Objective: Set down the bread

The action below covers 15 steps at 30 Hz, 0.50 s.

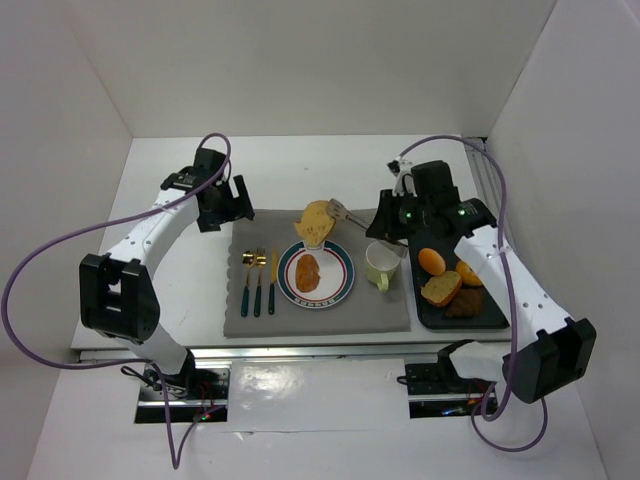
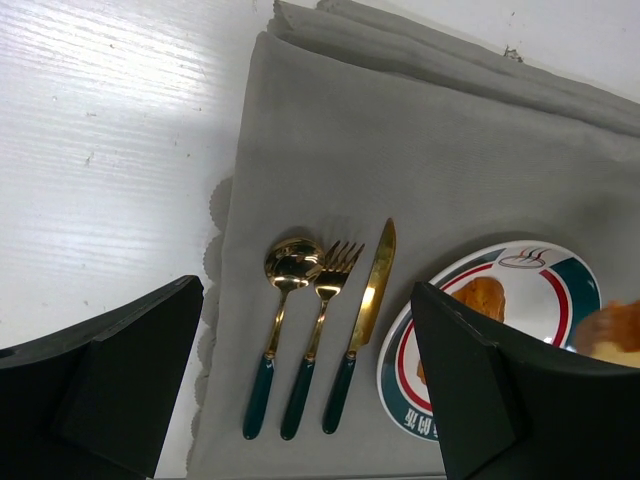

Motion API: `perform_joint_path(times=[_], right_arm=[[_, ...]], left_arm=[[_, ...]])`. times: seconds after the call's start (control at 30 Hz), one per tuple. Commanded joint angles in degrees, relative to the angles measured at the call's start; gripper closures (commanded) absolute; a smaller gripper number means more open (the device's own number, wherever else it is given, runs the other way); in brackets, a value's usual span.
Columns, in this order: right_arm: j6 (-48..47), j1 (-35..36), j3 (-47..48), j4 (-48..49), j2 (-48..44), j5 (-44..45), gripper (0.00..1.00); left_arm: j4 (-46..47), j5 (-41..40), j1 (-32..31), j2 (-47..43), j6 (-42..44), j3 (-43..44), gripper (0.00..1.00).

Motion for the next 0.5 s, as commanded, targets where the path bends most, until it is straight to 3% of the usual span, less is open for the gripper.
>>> perform_joint_path(times=[0.0,0.23,0.47], right_arm=[[-1.86,3.40,2.23,-3.96,-0.04,3.77,0.95],[-2.48,6.83,-0.49,-7.30,2.24,4.38,0.95],[-3.01,9.38,-1.03,-9.15,5.85,6.31,0.77]], left_arm=[[0.43,0.96,0.02,0.26,0.09,1.96,0.01],[0.43,2.01,0.02,0.26,-0.96,1.43,0.01],[0.43,2.01,0.02,0.78,-0.96,1.43,0.01]])
